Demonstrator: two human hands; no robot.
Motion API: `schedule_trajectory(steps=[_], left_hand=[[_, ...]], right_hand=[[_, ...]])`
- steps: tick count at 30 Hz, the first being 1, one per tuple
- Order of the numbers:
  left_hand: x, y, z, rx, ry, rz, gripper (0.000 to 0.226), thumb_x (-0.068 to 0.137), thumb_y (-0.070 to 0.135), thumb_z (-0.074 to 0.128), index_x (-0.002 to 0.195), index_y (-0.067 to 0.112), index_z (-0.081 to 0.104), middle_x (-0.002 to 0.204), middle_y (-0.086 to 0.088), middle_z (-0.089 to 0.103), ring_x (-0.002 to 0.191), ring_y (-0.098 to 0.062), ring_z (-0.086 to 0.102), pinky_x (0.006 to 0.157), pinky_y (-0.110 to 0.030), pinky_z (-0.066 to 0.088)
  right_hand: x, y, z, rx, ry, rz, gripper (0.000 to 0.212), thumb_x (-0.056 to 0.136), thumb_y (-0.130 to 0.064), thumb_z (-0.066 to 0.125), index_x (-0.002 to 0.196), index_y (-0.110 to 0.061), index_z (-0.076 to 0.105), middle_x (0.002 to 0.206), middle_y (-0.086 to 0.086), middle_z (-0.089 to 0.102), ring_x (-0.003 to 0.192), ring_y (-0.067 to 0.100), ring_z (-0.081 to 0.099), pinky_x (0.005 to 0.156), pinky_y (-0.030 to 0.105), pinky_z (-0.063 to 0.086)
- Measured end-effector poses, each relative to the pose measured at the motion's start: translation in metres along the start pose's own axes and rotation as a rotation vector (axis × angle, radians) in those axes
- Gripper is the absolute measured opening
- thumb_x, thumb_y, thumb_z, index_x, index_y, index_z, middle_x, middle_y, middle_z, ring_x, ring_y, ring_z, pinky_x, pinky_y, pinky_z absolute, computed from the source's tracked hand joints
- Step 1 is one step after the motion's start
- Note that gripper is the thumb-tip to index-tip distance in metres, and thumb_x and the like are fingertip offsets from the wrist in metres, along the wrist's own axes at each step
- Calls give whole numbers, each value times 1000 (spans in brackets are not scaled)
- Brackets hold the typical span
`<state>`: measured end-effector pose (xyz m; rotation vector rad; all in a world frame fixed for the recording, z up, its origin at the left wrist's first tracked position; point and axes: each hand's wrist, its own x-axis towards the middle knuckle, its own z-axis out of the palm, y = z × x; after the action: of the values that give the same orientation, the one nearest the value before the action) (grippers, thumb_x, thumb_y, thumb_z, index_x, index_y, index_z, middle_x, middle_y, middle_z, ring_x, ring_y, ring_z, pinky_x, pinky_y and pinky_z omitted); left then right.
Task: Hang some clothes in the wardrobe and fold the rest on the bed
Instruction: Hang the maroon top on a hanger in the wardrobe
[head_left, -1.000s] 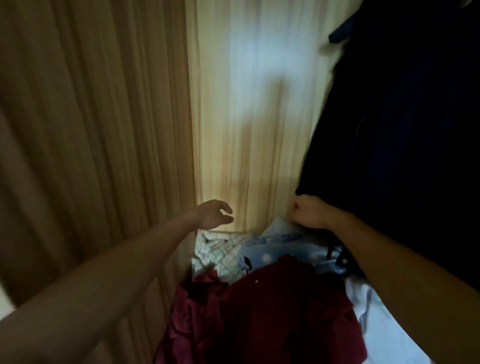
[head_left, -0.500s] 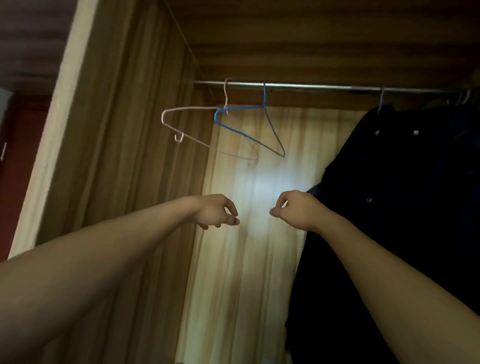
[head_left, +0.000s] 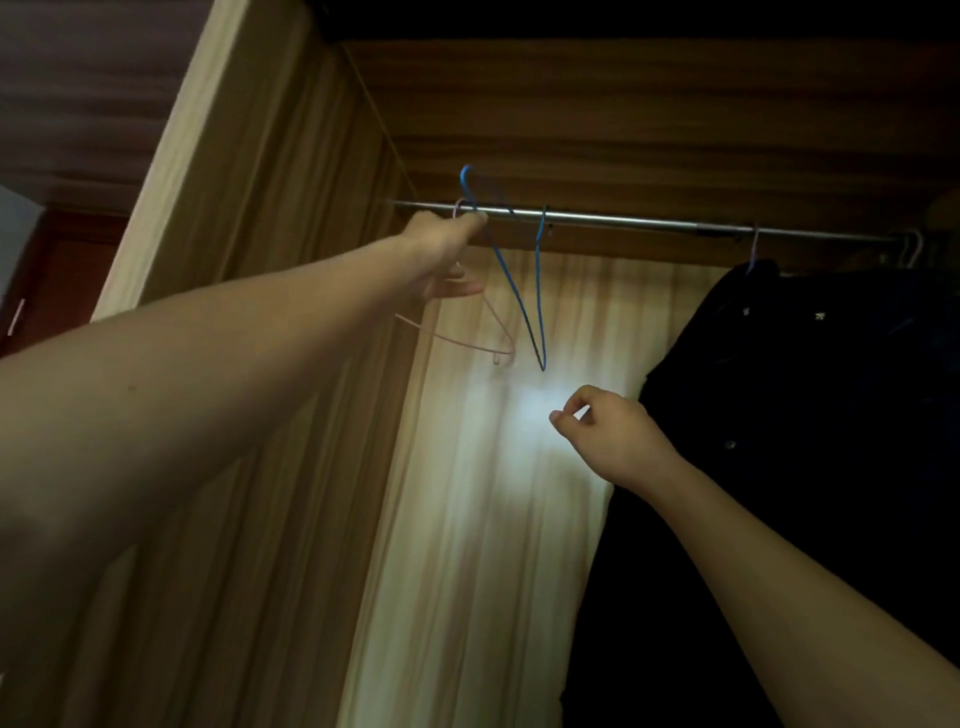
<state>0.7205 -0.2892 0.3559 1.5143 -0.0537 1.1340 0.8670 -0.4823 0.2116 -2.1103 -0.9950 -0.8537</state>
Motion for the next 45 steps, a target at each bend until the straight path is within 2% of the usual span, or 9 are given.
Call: schedule_trajectory(steps=[3, 10, 14, 19, 25, 30, 35, 41, 45], left_hand=[[9, 5, 7, 20, -42, -34, 40, 98, 29, 63, 133, 11, 52, 113, -10, 59, 89, -18, 60, 55, -32, 59], [12, 37, 32, 101, -248, 40, 73, 82, 34, 80, 143, 39, 40, 130, -8, 48, 117, -30, 52, 68, -40, 62], [3, 36, 62, 416, -457, -35, 63, 82, 46, 79, 136, 29, 51, 138, -13, 50, 119, -33, 57, 78, -45, 62], [-5, -3, 85, 1046, -426, 5, 84, 92, 42, 69, 159, 22, 23, 164, -14, 21, 146, -44, 29, 109, -58, 38], [-3, -33, 79, 836, -314, -31, 51, 103, 6, 48, 152, 13, 35, 144, -24, 44, 119, -41, 55, 70, -47, 64], [8, -30, 73, 729, -56, 175, 28, 103, 11, 49, 130, 5, 52, 118, -13, 59, 96, -26, 63, 75, -34, 58], [20, -24, 54, 649, 142, 358, 18, 96, 3, 54, 103, 9, 70, 112, -13, 66, 104, -32, 65, 90, -43, 58], [31, -26, 44, 458, 82, 380, 29, 94, -4, 57, 82, 22, 58, 98, 4, 48, 84, -20, 62, 51, -24, 59], [29, -32, 40, 589, 42, 455, 26, 96, 3, 49, 84, 22, 61, 96, 3, 55, 77, -15, 63, 52, -26, 59]], right_hand=[[-2, 4, -7, 25, 14, 17, 28, 91, -56, 56, 98, -30, 59, 77, -4, 68, 78, 17, 65, 75, 35, 55], [-5, 10, -22, 40, 39, 34, 33, 93, -52, 55, 117, -29, 56, 84, -2, 70, 83, 18, 67, 84, 42, 57], [-7, 6, -25, 153, 55, 36, 32, 95, -47, 57, 121, -27, 54, 84, 0, 70, 87, 17, 65, 84, 40, 56], [-12, 5, -27, 140, 45, 24, 31, 95, -48, 58, 119, -29, 54, 84, -2, 68, 86, 14, 65, 80, 36, 55], [-19, 25, -27, 93, 56, 50, 32, 94, -47, 59, 119, -27, 56, 84, -4, 70, 84, 7, 63, 76, 30, 51], [-22, 34, -21, 81, 36, 82, 28, 94, -45, 60, 114, -26, 60, 86, -10, 65, 82, 4, 60, 68, 24, 44], [-24, 37, -15, 95, 17, 98, 32, 96, -43, 60, 122, -24, 56, 106, -3, 65, 90, 11, 61, 79, 30, 47], [-24, 43, -6, 95, -6, 87, 35, 97, -41, 60, 127, -24, 54, 89, -9, 62, 85, 12, 62, 79, 31, 50], [-22, 54, 1, 64, 15, 97, 36, 96, -43, 59, 125, -24, 54, 80, -6, 66, 80, 9, 63, 71, 29, 47]])
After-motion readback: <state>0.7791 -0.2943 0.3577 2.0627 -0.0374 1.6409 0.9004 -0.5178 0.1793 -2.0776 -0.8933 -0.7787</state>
